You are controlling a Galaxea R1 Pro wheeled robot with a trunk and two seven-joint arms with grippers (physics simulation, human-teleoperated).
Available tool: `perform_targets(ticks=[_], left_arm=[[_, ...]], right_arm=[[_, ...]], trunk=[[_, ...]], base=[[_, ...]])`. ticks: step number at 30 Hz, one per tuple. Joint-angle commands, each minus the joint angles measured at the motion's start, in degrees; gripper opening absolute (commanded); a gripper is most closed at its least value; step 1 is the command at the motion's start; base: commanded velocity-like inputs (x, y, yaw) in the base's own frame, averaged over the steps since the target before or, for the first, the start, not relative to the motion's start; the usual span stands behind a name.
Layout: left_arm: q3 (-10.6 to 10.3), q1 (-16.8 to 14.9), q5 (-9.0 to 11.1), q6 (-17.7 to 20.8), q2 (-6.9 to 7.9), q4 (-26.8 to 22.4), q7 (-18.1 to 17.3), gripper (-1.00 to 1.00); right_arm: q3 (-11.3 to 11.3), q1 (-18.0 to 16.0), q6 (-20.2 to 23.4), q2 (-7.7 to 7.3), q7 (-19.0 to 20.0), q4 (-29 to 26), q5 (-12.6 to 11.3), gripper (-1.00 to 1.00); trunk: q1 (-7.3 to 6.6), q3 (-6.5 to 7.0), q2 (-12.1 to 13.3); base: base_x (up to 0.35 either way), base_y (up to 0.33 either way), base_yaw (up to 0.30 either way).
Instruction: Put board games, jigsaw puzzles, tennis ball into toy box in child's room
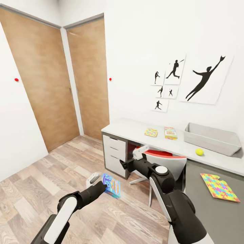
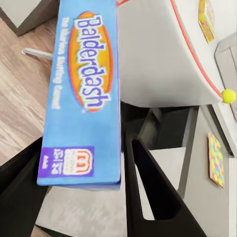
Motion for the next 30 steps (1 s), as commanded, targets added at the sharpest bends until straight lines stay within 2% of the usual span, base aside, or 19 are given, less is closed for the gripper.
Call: perform_targets(ticks=[1,18,24,30], left_arm=[[-0.12,-0.07,0.69,-0.02,0.04,-0.08,0.61,-1.00],[-0.23,-0.08,0.74,-0.02,0.04,-0.11,0.55,-1.00],[-0.19,-0.07,0.69,-0.02,0.04,-0.11,0.54,-1.00],[-0.18,-0.08,0.67,-0.02,0.04,-0.11,0.55,-1.00]], right_arm=[[-0.03,-0.04,0.29,-0.02,0.33,-0.08,0.36,1.00],[-0.03,-0.04,0.29,-0.07,0.33,-0.08,0.36,1.00],[-0.16,-0.04,0.29,-0.07,0.33,-0.08,0.36,1.00],[-0.11,-0.04,0.29,-0.07,0.33,-0.08,0.36,1.00]], trunk=[[0.01,-0.11,-0.06],[0.01,-0.66,-0.06],[0.01,-0.84,-0.06],[0.01,-0.90,-0.06]], base=[[0.000,0.000,0.290],[0.010,0.002,0.290],[0.204,0.107,0.267],[0.292,0.147,0.082]])
